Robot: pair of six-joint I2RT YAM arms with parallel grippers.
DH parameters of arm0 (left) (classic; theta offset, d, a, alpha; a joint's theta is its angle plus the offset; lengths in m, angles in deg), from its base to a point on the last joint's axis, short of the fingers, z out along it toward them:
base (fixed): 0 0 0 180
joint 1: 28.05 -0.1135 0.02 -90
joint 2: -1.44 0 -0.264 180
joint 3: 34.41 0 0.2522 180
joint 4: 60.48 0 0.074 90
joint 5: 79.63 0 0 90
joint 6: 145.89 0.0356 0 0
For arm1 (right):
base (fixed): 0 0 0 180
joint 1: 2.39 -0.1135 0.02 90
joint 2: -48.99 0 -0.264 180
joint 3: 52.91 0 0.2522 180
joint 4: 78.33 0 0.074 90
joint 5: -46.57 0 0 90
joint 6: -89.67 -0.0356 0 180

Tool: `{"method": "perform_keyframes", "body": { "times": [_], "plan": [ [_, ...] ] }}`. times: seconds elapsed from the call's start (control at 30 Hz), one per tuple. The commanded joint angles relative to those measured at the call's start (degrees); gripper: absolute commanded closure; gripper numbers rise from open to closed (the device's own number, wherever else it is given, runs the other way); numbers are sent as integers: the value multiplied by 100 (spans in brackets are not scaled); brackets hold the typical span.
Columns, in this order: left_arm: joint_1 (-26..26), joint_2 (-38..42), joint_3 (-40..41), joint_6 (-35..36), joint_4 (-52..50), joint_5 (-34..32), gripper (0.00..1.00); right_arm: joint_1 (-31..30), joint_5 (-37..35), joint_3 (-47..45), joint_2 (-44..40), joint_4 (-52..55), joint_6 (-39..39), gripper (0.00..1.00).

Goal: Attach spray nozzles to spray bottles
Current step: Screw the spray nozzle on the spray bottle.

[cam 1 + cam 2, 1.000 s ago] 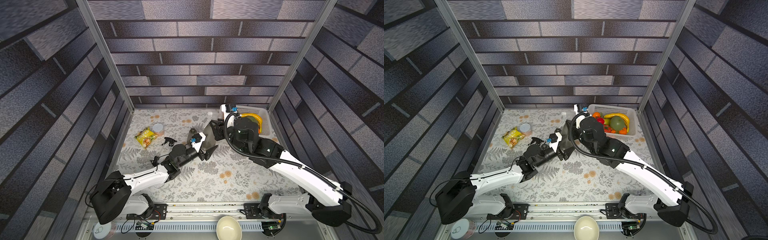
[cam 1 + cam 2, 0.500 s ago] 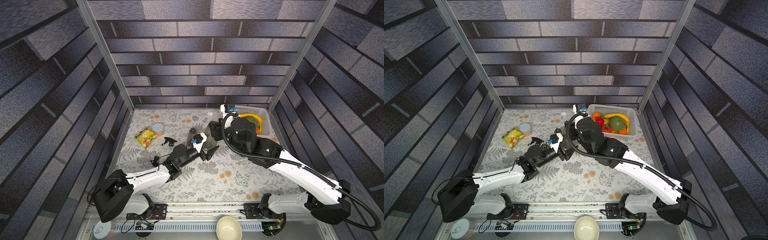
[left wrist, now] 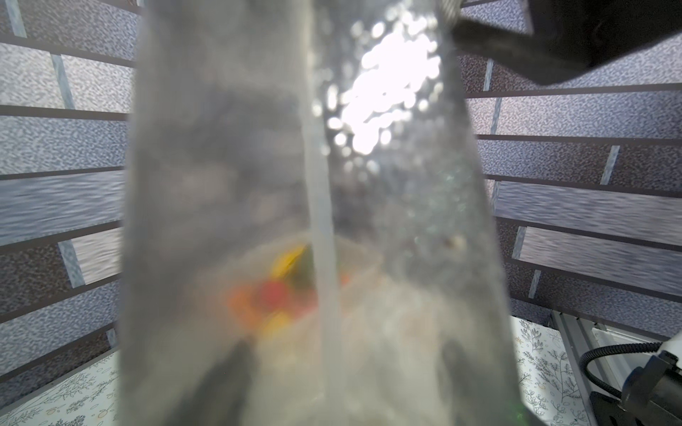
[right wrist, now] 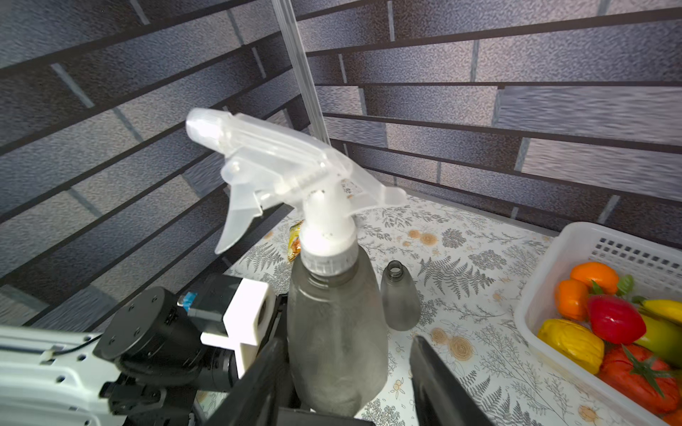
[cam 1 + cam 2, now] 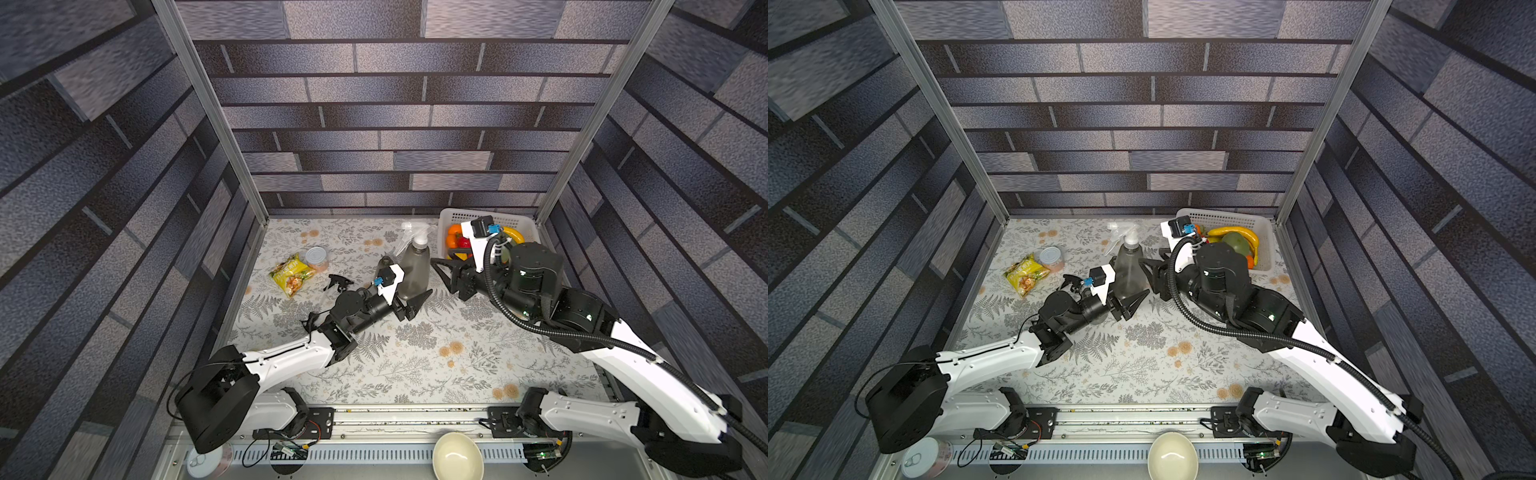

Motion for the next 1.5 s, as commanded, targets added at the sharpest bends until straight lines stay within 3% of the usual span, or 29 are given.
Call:
{"method": "perform_keyframes", "body": {
  "times": [0.0, 0.23, 0.5, 0.73, 0.9, 1.1, 1.33, 1.47],
  "plan": [
    [-3, 212, 55, -243, 75, 366, 22, 555, 2198, -367, -244, -760, 21, 44],
    [10, 251, -5, -376, -66, 623, 22, 1173, 3423, -417, 181, -1904, -423, 44],
    [45, 322, -60, -376, -179, 778, 22, 1184, 3460, -182, 741, -2123, -618, 51],
    [55, 271, -86, -376, -166, 820, 22, 1185, 3682, -227, 887, -2318, -831, 71],
    [52, 225, -119, -370, -142, 797, 21, 1175, 3718, -390, 893, -2290, -865, 78],
    [46, 212, -183, -274, -323, 683, 22, 1004, 2838, -370, 810, -1761, -631, 83],
    [72, 178, -261, -43, -510, 415, 21, 286, 510, -316, 854, -1171, -242, 89],
    [89, 164, -276, 42, -625, 382, 18, 243, 372, -464, 767, -1412, -217, 90]
  ]
}}
